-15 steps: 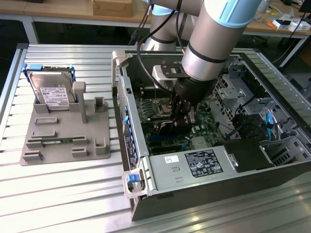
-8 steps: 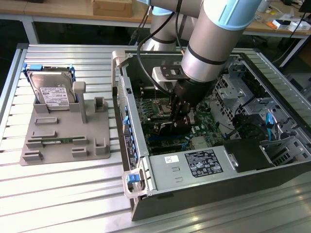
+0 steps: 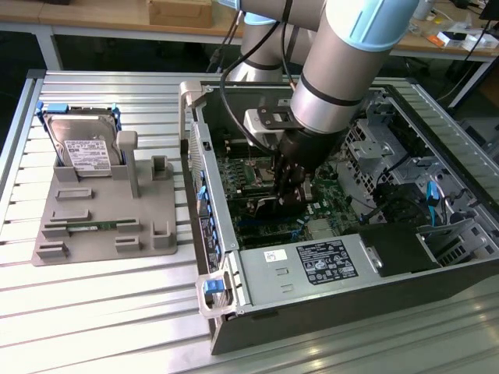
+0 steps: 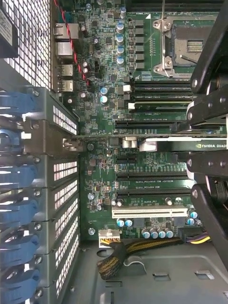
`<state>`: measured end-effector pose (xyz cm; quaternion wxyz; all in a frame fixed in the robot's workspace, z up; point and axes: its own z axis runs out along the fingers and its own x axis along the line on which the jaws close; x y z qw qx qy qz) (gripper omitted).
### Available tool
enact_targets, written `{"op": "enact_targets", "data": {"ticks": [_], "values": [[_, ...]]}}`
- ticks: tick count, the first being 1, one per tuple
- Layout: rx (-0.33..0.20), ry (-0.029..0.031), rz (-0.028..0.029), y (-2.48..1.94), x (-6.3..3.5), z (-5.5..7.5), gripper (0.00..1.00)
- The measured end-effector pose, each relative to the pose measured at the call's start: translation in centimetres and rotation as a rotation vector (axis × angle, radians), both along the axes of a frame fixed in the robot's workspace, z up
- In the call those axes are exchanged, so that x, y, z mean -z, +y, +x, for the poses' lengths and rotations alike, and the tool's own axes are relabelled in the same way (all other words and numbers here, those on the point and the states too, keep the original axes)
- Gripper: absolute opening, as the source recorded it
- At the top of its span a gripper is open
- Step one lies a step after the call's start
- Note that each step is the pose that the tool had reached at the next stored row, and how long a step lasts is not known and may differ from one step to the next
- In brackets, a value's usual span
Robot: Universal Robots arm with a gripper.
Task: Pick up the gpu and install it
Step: 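Insert the gpu into the slot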
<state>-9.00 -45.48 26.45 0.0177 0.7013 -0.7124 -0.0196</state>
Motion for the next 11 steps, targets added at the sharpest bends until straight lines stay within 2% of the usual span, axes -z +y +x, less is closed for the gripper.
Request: {"op": "enact_targets", "data": {"ticks": [3, 5, 7, 8, 9, 11], "values": [[0.000, -0.0003, 0.0005, 0.00, 0.03, 0.0, 0.27], [0.000, -0.0002, 0.0001, 0.00, 0.02, 0.1, 0.40], [0.000, -0.0006, 0.0001, 0.02, -0.65, 0.1, 0.40], [0.000, -0.0019, 0.0000, 0.33, -1.83, 0.1, 0.40], [0.000, -0.0029, -0.0010, 0.81, -2.63, 0.1, 0.32], [0.000, -0.0033, -0.0047, 1.45, -3.60, 0.1, 0.19]]}}
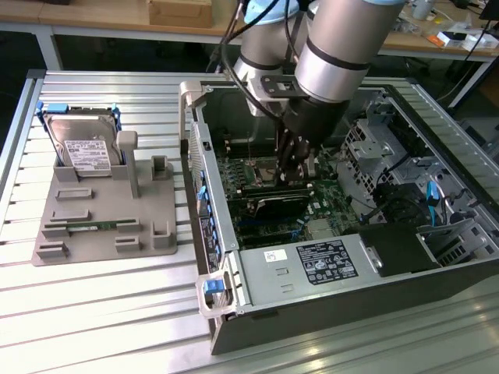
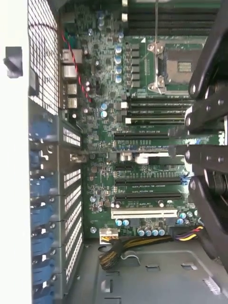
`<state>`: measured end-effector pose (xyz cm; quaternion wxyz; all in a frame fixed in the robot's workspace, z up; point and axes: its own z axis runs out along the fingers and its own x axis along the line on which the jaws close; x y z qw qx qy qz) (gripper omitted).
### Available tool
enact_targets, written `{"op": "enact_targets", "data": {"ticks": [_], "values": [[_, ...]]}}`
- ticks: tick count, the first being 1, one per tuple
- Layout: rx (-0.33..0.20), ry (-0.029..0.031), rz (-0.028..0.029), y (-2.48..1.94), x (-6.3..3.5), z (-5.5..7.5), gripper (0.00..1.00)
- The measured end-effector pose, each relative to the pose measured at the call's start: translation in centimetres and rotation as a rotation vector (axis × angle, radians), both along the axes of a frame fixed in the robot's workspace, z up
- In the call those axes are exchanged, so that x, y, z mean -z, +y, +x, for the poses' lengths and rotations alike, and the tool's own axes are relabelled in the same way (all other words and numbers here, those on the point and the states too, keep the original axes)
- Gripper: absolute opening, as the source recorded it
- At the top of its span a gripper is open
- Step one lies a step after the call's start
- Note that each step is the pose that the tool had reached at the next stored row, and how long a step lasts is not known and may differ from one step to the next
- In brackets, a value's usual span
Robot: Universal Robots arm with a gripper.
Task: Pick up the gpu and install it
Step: 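Insert the gpu into the slot, then press down on the gpu until it lock into place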
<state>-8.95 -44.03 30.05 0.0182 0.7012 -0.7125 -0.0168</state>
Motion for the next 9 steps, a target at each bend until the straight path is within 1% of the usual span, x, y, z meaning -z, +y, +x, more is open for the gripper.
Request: {"op": "enact_targets", "data": {"ticks": [1, 4, 6, 7, 9], "values": [[0.000, -0.0002, -0.0021, 0.29, -0.71, 0.0, 0.11], [0.000, -0.0004, -0.0023, 0.30, -1.23, 0.1, 0.11], [0.000, -0.0004, -0.0022, 0.30, -2.69, 0.1, 0.11], [0.000, -0.0004, -0.0022, 0.30, -2.90, 0.1, 0.11], [0.000, -0.0003, -0.0023, 0.30, -2.84, 0.0, 0.11]]}}
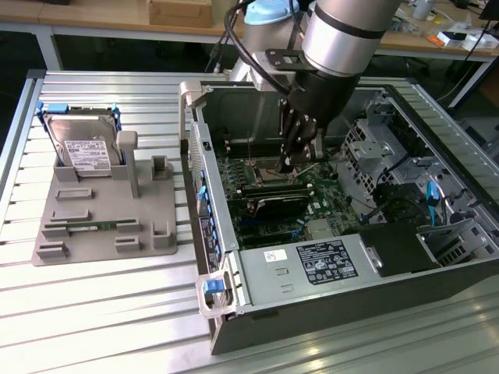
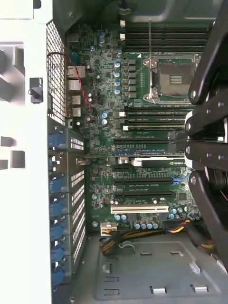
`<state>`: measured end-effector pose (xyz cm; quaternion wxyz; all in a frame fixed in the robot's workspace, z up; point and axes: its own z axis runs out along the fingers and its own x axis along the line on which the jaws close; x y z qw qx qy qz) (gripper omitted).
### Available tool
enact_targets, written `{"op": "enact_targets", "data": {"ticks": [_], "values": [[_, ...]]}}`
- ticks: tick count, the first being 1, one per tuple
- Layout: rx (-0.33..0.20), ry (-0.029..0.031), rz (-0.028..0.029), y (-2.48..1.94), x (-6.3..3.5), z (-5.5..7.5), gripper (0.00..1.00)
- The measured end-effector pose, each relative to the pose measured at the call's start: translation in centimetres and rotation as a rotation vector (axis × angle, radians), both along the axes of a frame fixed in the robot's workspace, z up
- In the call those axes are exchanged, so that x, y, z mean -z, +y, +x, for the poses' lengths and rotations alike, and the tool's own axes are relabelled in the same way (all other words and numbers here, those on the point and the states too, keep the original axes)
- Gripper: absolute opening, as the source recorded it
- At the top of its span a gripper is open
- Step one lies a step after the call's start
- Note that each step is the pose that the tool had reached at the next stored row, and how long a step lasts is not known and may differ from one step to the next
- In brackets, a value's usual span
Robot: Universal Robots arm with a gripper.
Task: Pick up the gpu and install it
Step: 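Press down on the gpu until it lock into place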
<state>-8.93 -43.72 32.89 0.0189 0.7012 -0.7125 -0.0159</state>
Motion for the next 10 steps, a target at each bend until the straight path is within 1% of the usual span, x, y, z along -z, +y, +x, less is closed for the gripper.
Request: {"op": "enact_targets", "data": {"ticks": [2, 3, 4, 7, 8, 9, 10], "values": [[0.004, -0.0001, 0.0001, -0.09, 1.08, -0.8, 0.11], [0.005, -0.0001, -0.0001, -0.13, 1.43, -1.0, 0.11], [0.006, -0.0001, -0.0002, -0.16, 2.02, -1.6, 0.11], [0.007, 0.0000, -0.0005, -0.16, 2.98, -3.0, 0.11], [0.007, 0.0000, -0.0007, -0.18, 3.49, -3.2, 0.11], [0.008, 0.0000, -0.0006, -0.19, 3.78, -3.2, 0.11], [0.008, -0.0022, -0.0005, -0.21, 3.80, -3.4, 0.11]]}}
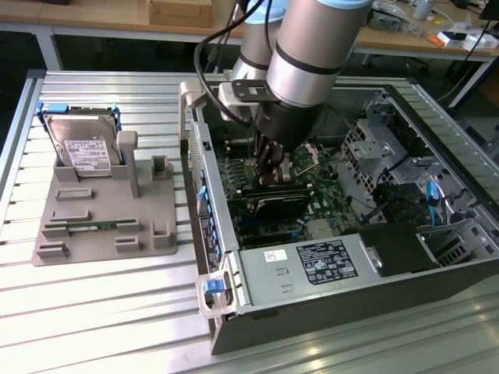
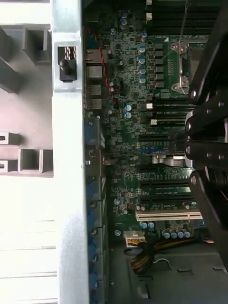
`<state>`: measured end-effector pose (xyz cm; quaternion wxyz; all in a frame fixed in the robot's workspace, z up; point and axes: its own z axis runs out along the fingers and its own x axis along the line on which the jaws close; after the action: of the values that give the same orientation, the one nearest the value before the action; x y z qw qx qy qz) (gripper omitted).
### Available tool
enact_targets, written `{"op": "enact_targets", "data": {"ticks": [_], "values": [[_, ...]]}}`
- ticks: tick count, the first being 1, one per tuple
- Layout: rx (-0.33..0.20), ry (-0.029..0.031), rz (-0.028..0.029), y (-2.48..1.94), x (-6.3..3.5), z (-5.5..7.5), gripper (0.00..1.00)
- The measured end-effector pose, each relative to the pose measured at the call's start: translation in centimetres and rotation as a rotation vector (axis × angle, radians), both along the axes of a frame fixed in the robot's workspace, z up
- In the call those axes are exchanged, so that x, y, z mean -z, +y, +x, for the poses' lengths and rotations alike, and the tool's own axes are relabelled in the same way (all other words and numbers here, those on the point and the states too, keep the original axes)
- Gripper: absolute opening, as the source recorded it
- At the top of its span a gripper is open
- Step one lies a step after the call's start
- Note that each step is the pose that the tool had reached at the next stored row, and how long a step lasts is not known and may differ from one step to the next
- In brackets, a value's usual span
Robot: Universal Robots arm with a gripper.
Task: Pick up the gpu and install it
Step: 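Press down on the gpu until it lock into place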
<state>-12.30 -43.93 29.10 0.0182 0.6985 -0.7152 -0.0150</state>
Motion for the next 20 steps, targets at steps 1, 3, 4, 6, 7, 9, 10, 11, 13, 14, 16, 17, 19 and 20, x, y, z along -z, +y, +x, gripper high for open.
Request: {"op": "enact_targets", "data": {"ticks": [1, 3, 4, 6, 7, 9, 10, 11, 13, 14, 16, 17, 19, 20], "values": [[0.000, -0.0023, -0.0001, -0.10, -0.01, -0.4, 0.11], [0.000, -0.0027, 0.0000, -0.70, 0.12, -0.5, 0.11], [0.000, -0.0026, 0.0000, -0.77, 0.18, -0.5, 0.11], [0.000, -0.0025, -0.0001, -0.70, 0.33, -0.7, 0.11], [0.000, -0.0025, 0.0000, -0.74, 0.46, -0.9, 0.11], [0.000, -0.0026, 0.0001, -0.86, 0.78, -0.9, 0.11], [0.000, -0.0026, 0.0000, -0.86, 0.83, -0.9, 0.11], [0.000, -0.0025, -0.0003, -0.87, 0.85, -0.9, 0.11], [0.000, -0.0027, 0.0001, -0.87, 1.05, -0.9, 0.11], [0.000, -0.0026, 0.0000, -0.87, 1.11, -0.9, 0.11], [0.000, -0.0025, -0.0002, -0.87, 1.39, -0.9, 0.11], [0.000, -0.0024, -0.0003, -0.87, 1.55, -0.9, 0.11], [0.000, -0.0024, -0.0003, -0.87, 1.74, -0.9, 0.11], [0.000, -0.0026, -0.0001, -0.87, 1.75, -0.9, 0.11]]}}
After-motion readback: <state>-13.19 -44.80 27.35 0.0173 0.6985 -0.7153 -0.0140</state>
